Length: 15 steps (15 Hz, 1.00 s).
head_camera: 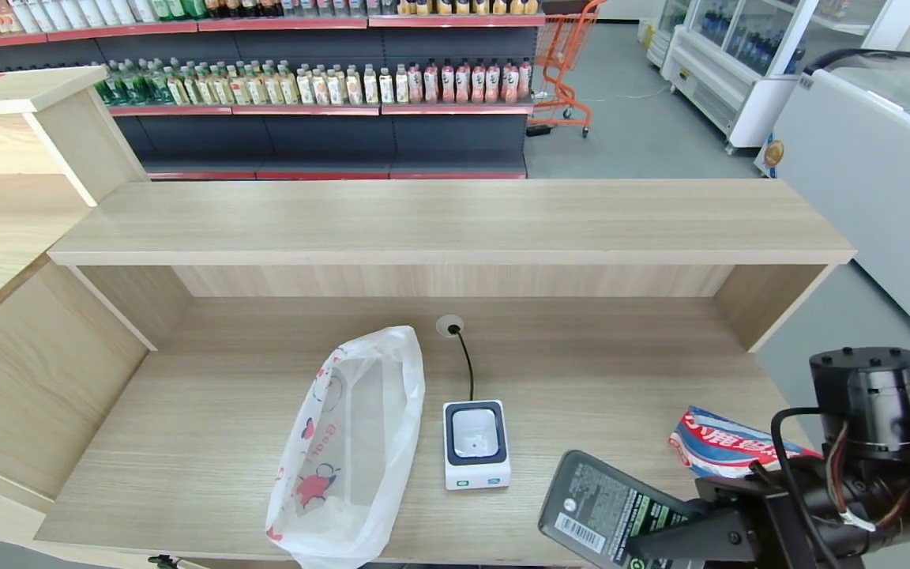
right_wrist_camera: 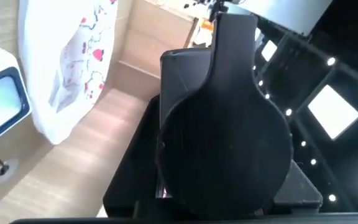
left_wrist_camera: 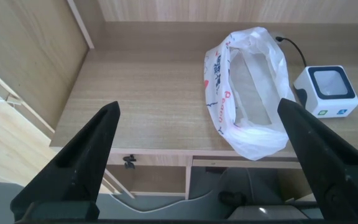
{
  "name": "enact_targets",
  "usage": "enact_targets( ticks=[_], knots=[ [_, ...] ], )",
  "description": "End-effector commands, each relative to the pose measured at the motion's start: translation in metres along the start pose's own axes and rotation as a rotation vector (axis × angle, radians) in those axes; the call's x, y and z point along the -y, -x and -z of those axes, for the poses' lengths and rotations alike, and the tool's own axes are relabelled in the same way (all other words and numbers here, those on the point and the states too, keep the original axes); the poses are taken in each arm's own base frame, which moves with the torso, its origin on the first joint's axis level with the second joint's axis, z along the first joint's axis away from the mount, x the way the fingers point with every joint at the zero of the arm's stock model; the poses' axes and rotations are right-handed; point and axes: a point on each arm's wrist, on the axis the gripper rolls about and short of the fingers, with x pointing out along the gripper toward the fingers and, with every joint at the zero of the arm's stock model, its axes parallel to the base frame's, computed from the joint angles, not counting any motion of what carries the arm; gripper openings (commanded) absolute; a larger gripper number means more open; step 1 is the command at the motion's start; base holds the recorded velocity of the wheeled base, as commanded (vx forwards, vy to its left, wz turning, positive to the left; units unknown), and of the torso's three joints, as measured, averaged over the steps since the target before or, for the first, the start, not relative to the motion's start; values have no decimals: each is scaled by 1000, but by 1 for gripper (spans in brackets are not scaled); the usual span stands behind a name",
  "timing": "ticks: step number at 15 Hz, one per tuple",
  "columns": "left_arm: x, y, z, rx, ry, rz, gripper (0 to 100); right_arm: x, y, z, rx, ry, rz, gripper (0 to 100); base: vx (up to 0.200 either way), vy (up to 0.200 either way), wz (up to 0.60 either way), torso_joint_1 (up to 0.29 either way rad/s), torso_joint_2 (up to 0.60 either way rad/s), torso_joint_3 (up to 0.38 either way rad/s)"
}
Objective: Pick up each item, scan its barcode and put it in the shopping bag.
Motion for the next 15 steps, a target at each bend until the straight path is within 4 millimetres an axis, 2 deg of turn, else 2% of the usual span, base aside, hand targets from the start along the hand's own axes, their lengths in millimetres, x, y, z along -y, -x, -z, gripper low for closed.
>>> enact_targets(
  ticks=[1, 2, 3, 6, 8, 9, 12, 15],
  knots=[
    [0, 0, 0, 0, 0, 0, 100, 0, -14, 2, 50, 12, 50, 0, 0, 0, 0, 0, 0, 0],
    [0, 0, 0, 0, 0, 0, 100, 7, -30, 3, 110, 49, 129, 0, 0, 0, 0, 0, 0, 0],
    [0, 0, 0, 0, 0, 0, 100, 7, -34, 4, 126, 60, 161, 0, 0, 0, 0, 0, 0, 0],
    [0, 0, 0, 0, 0, 0, 100, 4, -31, 6, 121, 52, 167, 0, 0, 0, 0, 0, 0, 0],
    [0, 0, 0, 0, 0, 0, 100, -6, -15, 10, 63, 29, 114, 0, 0, 0, 0, 0, 0, 0],
    [0, 0, 0, 0, 0, 0, 100, -7, -14, 11, 58, 28, 110, 0, 0, 0, 0, 0, 0, 0],
    [0, 0, 0, 0, 0, 0, 100, -15, -21, 15, 74, -7, 114, 0, 0, 0, 0, 0, 0, 0],
    [0, 0, 0, 0, 0, 0, 100, -15, -27, 18, 97, -16, 136, 0, 0, 0, 0, 0, 0, 0]
  ],
)
